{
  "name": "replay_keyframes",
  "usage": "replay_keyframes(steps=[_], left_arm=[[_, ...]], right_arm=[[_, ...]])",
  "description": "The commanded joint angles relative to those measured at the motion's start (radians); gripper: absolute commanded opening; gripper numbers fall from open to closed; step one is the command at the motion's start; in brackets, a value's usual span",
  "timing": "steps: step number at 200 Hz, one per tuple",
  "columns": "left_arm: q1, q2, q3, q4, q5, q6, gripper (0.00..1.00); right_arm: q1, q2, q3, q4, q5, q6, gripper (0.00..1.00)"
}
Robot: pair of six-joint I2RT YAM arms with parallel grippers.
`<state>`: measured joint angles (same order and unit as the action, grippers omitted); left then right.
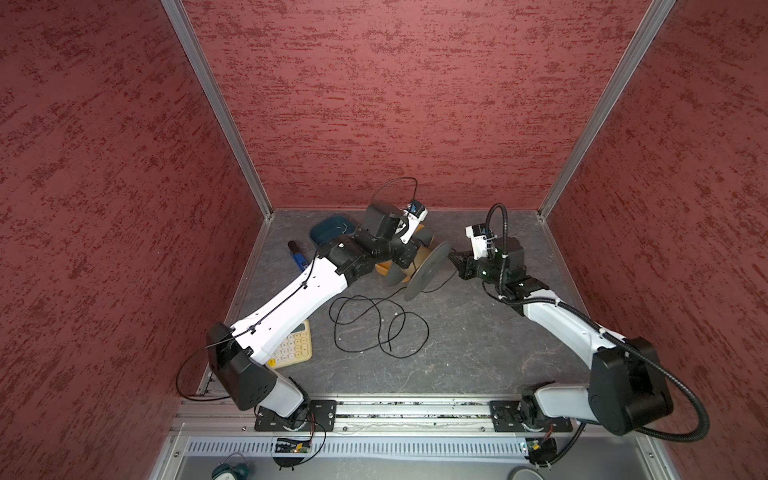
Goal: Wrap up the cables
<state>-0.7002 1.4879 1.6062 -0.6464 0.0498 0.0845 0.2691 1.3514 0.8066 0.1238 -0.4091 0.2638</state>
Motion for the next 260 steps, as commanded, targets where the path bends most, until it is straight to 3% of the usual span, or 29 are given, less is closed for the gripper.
replay_keyframes(steps=[1, 52, 91, 122, 165, 216, 260], left_arm=[[0.030, -0.053, 0.092, 0.069, 0.076, -0.073, 0.00], [0.094, -0.013, 0.162, 0.123, 0.152, -0.233, 0.00], [0.115, 0.051, 0.249, 0.124, 0.156, -0.298, 0.00], [0.123, 0.092, 0.311, 0.119, 0.156, -0.335, 0.00], [0.111, 0.113, 0.338, 0.113, 0.125, -0.353, 0.00], [0.094, 0.102, 0.327, 0.115, 0.088, -0.374, 0.00], [0.082, 0.084, 0.309, 0.123, 0.059, -0.392, 0.00]], right_arm=[[-0.025, 0.000, -0.046, 0.092, 0.006, 0.084, 0.21], [-0.023, -0.049, -0.178, 0.277, -0.064, 0.188, 0.38], [-0.010, -0.080, -0.286, 0.438, -0.067, 0.265, 0.57], [0.050, -0.113, -0.374, 0.558, -0.013, 0.279, 0.73], [0.147, -0.059, -0.432, 0.765, 0.082, 0.285, 0.82], [0.268, 0.186, -0.410, 1.093, 0.236, 0.302, 0.82], [0.329, 0.457, -0.389, 1.498, 0.367, 0.403, 0.70]])
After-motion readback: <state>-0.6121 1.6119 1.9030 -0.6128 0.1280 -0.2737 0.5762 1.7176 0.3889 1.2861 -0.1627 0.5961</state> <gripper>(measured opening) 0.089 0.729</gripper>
